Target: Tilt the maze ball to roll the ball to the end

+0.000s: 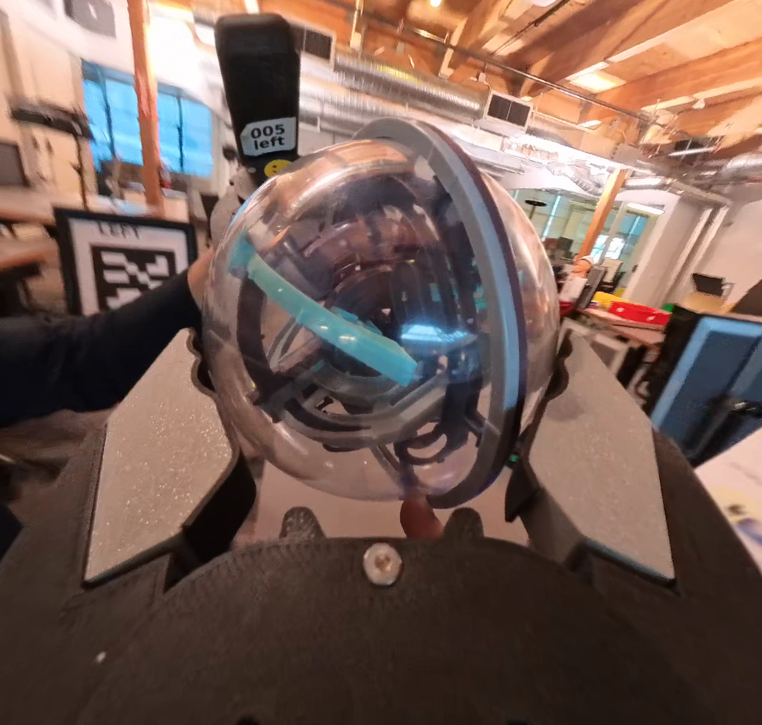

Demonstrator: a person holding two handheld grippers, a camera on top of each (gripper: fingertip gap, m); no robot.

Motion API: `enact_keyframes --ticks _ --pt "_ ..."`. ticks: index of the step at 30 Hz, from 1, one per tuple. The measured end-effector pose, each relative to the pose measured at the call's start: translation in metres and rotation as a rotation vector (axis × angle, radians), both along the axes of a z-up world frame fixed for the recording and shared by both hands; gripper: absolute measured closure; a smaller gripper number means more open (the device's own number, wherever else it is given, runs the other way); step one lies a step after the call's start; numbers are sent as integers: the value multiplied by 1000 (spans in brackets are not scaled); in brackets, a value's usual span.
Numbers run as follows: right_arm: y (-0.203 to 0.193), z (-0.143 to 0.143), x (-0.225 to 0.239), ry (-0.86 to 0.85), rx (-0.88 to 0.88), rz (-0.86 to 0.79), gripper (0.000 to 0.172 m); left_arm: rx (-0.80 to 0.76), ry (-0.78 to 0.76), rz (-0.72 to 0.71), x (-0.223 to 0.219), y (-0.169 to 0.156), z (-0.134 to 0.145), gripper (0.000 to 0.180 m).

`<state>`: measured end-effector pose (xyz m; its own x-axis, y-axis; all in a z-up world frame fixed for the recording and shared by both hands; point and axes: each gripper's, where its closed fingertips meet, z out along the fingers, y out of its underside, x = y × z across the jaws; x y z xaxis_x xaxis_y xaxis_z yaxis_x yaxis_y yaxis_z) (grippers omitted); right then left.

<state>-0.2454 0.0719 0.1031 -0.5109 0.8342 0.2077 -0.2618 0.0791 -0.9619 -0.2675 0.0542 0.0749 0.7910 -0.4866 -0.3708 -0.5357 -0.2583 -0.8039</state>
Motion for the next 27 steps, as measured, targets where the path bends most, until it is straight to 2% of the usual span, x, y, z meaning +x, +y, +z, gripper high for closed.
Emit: enact_keyframes --ticks 4,9,12,17,20,27 --pt "10 -12 -5 -5 -205 71 14 -127 -51 67 -1 6 -8 44" --pt "13 -35 -14 46 -372 138 14 -253 2 163 -7 8 -27 39" --pt "12 -53 -22 18 -485 140 14 -310 -33 187 -12 8 -45 35" --pt "10 -85 -31 -177 -524 30 15 -393 -292 139 -15 0 -91 34" --pt "10 -114 -40 -325 -542 14 14 -412 -452 135 -18 0 -121 34" --pt "5 -194 -56 -553 -614 28 14 -534 -646 162 -25 -9 -198 34"
